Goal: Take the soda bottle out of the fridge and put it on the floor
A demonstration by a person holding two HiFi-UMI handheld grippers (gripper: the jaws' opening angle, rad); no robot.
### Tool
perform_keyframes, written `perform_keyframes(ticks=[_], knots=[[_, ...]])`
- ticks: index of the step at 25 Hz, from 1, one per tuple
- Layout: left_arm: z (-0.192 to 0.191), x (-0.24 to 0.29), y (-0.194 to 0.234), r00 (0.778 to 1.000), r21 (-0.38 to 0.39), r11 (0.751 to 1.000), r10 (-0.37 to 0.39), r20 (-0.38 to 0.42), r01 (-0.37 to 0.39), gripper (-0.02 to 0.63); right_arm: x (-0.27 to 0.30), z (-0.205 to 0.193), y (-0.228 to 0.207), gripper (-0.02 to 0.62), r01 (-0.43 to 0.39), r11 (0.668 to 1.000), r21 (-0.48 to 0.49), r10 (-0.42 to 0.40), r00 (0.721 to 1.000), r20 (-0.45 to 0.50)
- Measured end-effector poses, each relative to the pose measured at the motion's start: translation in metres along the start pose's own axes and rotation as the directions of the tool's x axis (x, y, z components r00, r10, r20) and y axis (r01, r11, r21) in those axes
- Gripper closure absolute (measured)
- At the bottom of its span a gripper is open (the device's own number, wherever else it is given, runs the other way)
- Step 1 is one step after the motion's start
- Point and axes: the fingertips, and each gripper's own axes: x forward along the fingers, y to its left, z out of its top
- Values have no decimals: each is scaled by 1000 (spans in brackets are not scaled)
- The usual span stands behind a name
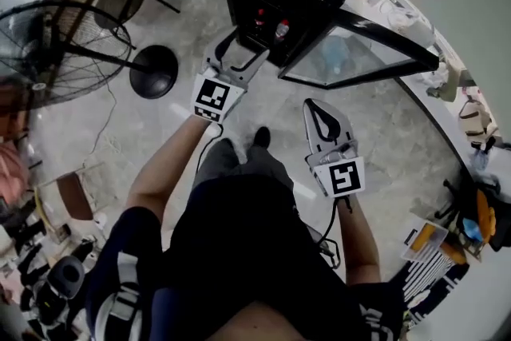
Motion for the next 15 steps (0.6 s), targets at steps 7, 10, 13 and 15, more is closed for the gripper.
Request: perform_keyframes(ticks=[7, 10, 13, 15], knots=[[-45, 70, 46, 996, -17, 997, -79, -30, 78, 302, 54, -4, -10, 578, 109, 994, 10, -109, 994, -15], [-69, 97, 66, 990, -36, 991, -133, -42, 132, 302, 82, -8, -10, 578, 187, 982, 17, -186, 982, -36], [-95, 121, 81, 982, -38, 984, -176, -63, 174, 302, 107, -12, -6, 578, 252, 968, 7, -252, 967, -48], [-109, 135, 90, 980, -34, 983, -185, -73, 183, 302, 121, -17, -6, 578, 280, 960, 0, -280, 959, -48]])
